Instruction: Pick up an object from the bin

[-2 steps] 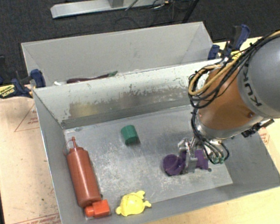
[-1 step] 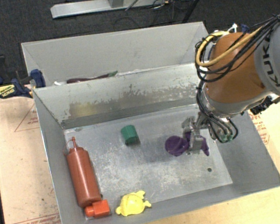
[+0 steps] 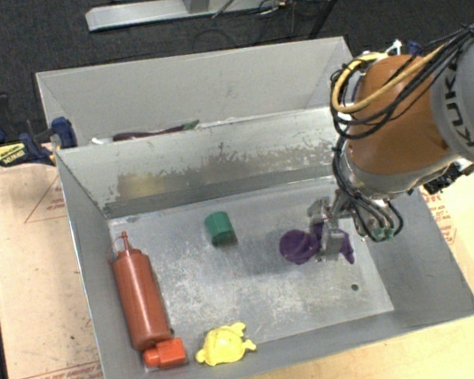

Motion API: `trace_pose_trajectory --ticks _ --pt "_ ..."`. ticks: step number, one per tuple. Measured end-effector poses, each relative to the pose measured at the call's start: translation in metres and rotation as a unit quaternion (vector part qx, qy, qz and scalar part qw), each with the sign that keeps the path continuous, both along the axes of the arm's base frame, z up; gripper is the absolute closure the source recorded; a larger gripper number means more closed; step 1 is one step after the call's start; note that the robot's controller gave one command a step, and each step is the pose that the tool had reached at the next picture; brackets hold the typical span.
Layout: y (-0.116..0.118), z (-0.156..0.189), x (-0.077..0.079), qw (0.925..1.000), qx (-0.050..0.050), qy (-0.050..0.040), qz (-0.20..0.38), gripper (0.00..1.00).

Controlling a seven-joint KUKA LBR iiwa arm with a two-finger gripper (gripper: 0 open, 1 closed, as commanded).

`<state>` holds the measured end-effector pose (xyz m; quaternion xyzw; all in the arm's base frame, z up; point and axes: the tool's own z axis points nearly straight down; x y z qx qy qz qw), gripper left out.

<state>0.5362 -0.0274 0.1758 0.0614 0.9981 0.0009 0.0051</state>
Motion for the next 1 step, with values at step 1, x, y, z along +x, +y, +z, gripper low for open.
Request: trace_pose_trajectory --ticks 1 --pt "-0.0011 0.0388 -0.0059 1.0000 0.001 0.0041 -0.006 1.00"
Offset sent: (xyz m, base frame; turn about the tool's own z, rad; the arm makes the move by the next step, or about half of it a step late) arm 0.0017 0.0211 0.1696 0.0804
